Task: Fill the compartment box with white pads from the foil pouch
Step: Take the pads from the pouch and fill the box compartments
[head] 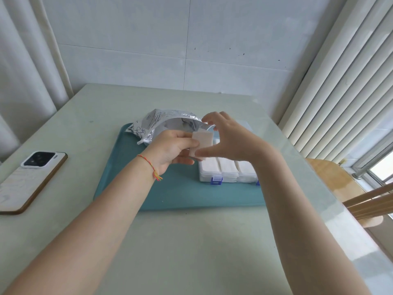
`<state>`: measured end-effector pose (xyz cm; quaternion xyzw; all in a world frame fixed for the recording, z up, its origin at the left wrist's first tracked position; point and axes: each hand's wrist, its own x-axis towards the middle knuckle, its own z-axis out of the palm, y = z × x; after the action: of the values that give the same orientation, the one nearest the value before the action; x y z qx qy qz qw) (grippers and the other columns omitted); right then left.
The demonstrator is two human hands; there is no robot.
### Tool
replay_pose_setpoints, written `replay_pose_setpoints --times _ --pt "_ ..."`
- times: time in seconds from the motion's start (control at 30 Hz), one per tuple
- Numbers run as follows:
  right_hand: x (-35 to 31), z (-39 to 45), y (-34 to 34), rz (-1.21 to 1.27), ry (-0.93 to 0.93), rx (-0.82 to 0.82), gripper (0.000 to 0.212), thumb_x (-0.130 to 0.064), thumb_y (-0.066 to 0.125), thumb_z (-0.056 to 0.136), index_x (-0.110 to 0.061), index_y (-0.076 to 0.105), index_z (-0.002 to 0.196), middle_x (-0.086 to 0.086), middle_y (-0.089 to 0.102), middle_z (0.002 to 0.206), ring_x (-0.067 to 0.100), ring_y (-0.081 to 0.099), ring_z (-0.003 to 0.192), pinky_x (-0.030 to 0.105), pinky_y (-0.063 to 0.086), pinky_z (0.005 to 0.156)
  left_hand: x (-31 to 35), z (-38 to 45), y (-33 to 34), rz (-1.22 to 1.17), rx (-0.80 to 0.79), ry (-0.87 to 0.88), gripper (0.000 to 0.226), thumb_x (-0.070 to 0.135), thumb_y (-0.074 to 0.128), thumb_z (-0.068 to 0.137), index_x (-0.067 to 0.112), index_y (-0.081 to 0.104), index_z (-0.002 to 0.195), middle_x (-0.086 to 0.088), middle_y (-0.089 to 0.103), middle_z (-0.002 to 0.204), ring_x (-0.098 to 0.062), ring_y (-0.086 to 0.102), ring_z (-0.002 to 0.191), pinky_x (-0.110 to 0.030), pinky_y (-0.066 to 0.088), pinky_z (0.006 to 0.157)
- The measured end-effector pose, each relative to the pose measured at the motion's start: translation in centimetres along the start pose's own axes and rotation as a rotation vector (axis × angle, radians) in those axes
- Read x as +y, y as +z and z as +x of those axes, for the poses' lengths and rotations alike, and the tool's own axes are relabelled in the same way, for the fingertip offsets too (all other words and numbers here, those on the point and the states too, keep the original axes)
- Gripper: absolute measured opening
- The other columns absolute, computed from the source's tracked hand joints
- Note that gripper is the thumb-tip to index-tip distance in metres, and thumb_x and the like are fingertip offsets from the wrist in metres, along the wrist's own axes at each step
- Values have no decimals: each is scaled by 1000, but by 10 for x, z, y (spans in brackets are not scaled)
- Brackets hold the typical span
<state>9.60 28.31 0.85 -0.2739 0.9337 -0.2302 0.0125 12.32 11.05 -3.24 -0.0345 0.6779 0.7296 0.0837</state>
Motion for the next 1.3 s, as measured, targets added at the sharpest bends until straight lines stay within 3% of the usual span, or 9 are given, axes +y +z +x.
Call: replay_pose_setpoints --times 0.13,0.27,0.4,0.73,0.93,1.0,1.07,1.2,1.3 --pt "-8 3 14 -183 0 11 98 -62 80 65 -21 34 142 -2 44 131 18 39 125 39 36 105 1 1 3 -121 20 -5 14 1 61 91 6 68 101 -8 72 77 -20 69 57 -29 57 53" --pt "-9 7 21 -232 -1 22 85 -64 74 70 -20 42 135 -2 48 125 18 40 122 39 35 104 1 1 5 -142 25 -13 10 2 61 91 9 68 93 -7 71 76 -18 69 57 -28 57 54" --pt "-10 8 19 -179 -20 37 59 -42 71 78 -21 48 129 -1 50 121 19 42 119 40 38 102 0 2 4 -124 20 -27 10 5 62 91 8 67 99 -11 69 82 -20 68 59 -27 57 56" --pt "-10 9 22 -188 -9 74 57 -43 68 79 -22 49 128 -2 54 120 21 46 117 38 38 100 -2 4 4 -142 4 -34 12 7 59 93 9 69 100 -11 71 81 -21 68 64 -28 58 59" --pt "-6 0 5 44 -11 -91 88 -47 82 69 -34 35 143 -8 45 130 10 44 118 22 40 93 0 4 3 -294 8 -108 18 9 46 97 5 64 97 -9 68 68 -20 65 53 -27 54 48" --pt "-1 -2 -1 106 -59 -110 73 -28 76 79 -34 39 141 -10 47 131 7 48 116 3 36 84 1 3 1 -360 -58 -174 22 11 41 98 5 61 92 -6 60 60 -18 57 48 -24 51 47" --pt "0 0 -2 147 -98 -73 52 -14 68 86 -28 51 133 -9 56 126 4 54 111 -2 35 77 -1 2 0 -343 -151 -215 25 14 37 96 10 58 84 -2 50 57 -15 44 45 -20 44 45" --pt "-6 1 -1 389 -19 -57 8 -16 65 93 -16 67 100 -8 69 93 -3 64 81 9 44 73 -3 -1 6 -245 -253 -225 32 27 36 101 11 61 88 -4 54 63 -15 50 48 -23 47 46" --pt "-4 3 -1 344 12 -35 7 -18 64 93 -16 70 96 -11 68 84 4 64 78 18 49 76 -3 0 9 -238 -203 -210 42 32 35 103 4 65 101 -16 69 87 -25 69 70 -33 58 62"
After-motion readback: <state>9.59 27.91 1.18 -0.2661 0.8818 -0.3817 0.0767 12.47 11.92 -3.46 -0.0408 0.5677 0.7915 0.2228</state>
